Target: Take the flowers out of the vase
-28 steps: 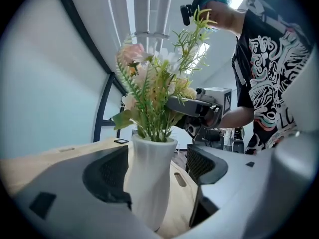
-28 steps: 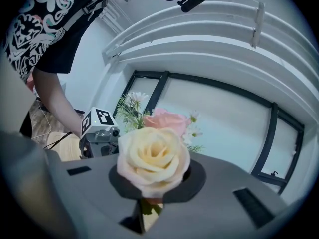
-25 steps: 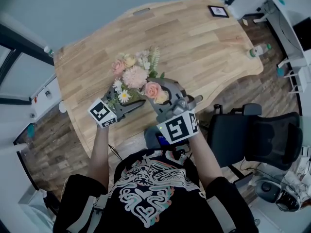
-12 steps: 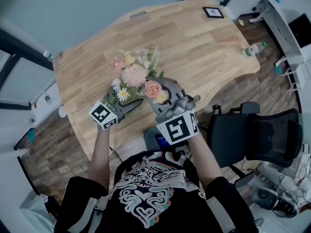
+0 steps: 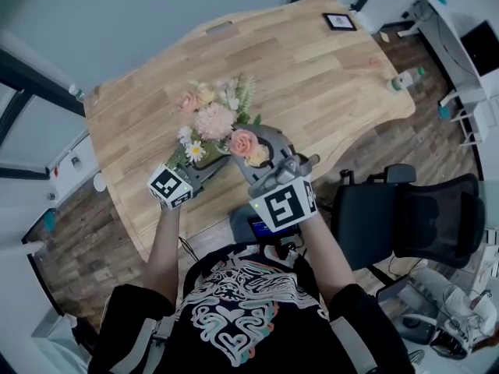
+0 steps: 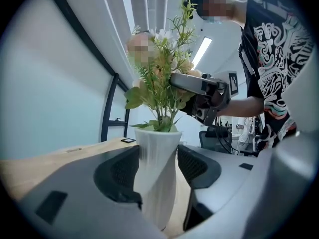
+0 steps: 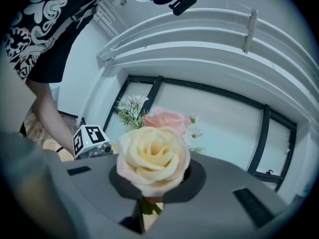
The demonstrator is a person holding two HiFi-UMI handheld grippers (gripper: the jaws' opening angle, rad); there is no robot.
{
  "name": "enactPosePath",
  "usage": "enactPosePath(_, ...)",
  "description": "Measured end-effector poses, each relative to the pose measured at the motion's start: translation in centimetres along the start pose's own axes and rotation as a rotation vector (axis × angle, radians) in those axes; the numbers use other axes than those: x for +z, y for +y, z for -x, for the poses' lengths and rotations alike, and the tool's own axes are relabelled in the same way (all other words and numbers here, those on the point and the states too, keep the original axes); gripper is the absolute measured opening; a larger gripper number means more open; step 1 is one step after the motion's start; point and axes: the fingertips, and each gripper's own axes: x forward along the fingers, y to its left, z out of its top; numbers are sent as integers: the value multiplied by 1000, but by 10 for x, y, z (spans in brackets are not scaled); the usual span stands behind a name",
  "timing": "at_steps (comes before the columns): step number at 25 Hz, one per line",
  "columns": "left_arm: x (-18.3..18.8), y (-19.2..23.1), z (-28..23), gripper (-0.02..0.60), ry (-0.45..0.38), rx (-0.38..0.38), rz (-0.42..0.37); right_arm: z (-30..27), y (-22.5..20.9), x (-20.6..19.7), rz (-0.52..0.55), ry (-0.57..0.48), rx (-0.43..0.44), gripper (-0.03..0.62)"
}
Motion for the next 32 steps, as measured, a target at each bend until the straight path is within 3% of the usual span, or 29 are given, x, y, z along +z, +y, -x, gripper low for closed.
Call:
enactPosePath(11, 1, -3, 6, 250, -3, -4, -16, 10, -19, 21, -88, -40, -42, 44)
enactPosePath(16, 1, 1, 7, 250, -2, 12, -3, 16, -35, 34, -153, -77, -76, 44)
enactPosePath(25, -7, 4, 10, 250, -15, 45, 46, 28, -48, 47, -176, -81, -131, 44)
enactPosePath(32, -5, 2, 13, 251, -27, 53, 45, 39, -59, 72, -258, -156, -170, 44)
